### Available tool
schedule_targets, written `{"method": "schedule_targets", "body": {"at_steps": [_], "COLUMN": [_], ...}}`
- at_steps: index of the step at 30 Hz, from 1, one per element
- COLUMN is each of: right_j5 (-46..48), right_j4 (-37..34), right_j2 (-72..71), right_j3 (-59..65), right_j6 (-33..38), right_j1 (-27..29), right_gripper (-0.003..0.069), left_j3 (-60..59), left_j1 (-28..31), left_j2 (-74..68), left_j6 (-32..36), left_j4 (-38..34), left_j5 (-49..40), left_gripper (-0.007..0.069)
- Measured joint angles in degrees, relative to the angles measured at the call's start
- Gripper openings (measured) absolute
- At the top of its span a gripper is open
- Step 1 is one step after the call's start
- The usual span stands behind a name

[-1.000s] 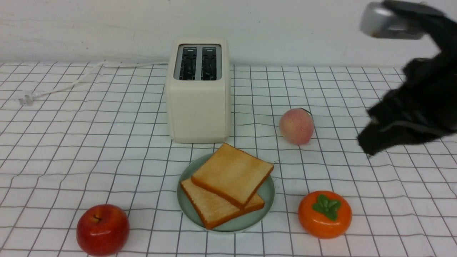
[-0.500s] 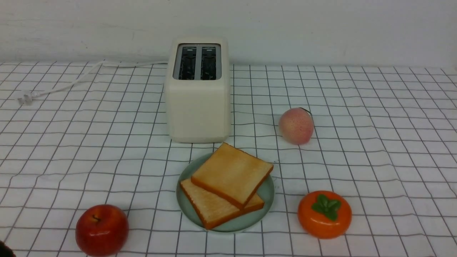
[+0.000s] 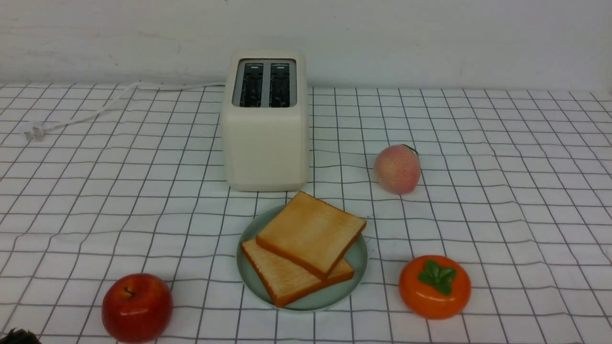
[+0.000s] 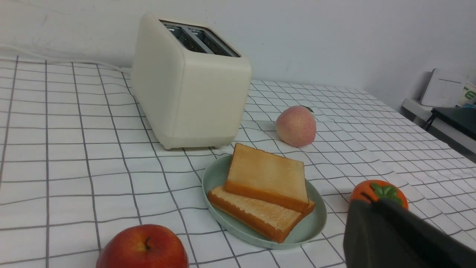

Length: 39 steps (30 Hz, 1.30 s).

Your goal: Take toasted bread from bread machine on white checkered table place on plate.

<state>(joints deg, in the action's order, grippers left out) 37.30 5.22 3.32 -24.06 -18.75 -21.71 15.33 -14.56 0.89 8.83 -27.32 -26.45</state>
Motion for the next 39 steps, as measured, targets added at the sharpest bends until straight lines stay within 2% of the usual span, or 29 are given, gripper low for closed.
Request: {"method": "schedule_targets", "body": {"at_steps": [8, 12, 15, 19, 31, 39], "right_j5": [-0.49, -4.44, -9.86, -13.97, -17.15, -15.37], "right_j4": [1.34, 1.26, -1.74, -6.02, -8.71, -7.82], "right_j2": [-0.46, -1.05, -2.03, -3.86, -3.94, -3.98], "right_j3": [6.38, 11.48, 18.82, 24.72, 25.3, 25.13], "right_j6": [-0.11, -0.09, 3.04, 6.76, 8.79, 9.14], "right_j1": [0.91, 6.7, 14.88, 20.14, 21.02, 21.02], "right_gripper": [0.0012, -0.0018, -0.002, -0.002, -0.0019, -0.0018], "left_j3": [0.0, 0.0, 0.0, 0.0, -0.17, -0.17], "left_j1": [0.0, 0.0, 0.0, 0.0, 0.0, 0.0], "left_j2": [0.0, 0.0, 0.0, 0.0, 0.0, 0.0], "left_j6": [0.0, 0.0, 0.0, 0.0, 0.0, 0.0], "left_j4": [0.0, 0.0, 0.0, 0.0, 0.0, 0.0], "left_j5": [0.0, 0.02, 0.02, 0.02, 0.08, 0.08], "left_gripper": [-0.0013, -0.0013, -0.001, -0.0008, 0.0002, 0.0005]}}
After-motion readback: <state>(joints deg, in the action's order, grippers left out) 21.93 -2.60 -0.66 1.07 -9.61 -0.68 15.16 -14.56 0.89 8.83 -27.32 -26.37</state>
